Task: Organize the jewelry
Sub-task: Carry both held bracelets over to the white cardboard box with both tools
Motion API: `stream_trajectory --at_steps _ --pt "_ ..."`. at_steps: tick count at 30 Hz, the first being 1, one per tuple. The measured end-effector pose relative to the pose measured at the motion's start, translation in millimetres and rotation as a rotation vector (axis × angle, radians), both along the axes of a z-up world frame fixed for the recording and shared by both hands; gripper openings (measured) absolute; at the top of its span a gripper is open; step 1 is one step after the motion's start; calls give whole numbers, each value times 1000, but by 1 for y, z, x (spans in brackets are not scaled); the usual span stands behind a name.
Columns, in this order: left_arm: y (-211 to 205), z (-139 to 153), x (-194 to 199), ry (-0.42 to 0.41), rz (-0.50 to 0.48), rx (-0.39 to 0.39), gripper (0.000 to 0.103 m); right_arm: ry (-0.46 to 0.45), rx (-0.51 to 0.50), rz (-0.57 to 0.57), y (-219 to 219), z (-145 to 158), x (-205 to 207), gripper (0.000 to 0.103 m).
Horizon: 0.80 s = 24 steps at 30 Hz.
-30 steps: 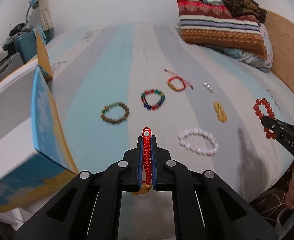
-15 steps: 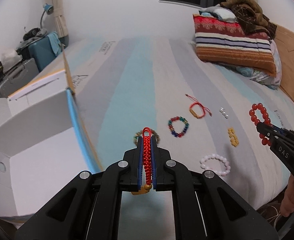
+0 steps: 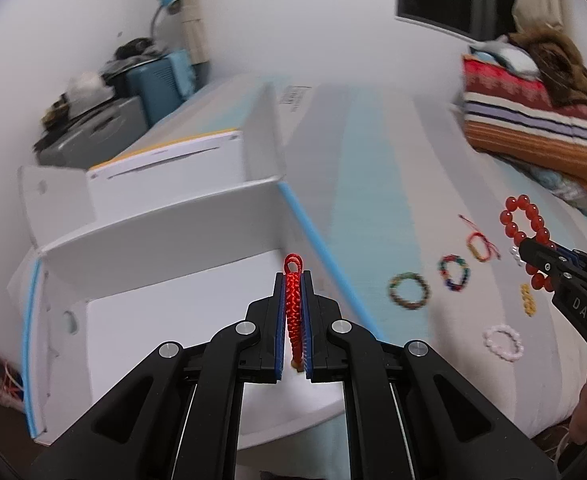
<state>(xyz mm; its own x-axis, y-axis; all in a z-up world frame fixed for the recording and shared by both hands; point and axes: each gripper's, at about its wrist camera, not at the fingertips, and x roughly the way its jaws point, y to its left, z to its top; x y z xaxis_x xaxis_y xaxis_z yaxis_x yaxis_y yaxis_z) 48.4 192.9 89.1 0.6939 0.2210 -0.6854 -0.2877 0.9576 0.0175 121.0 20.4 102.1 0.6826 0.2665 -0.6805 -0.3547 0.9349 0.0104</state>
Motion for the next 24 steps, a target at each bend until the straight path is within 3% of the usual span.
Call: stream_trajectory --at_steps 16,24 --pt "99 -4 -49 24 182 -10 6 12 -41 229 136 -5 -26 13" --pt "132 -29 -55 90 247 -36 6 111 -115 333 196 -34 -26 13"
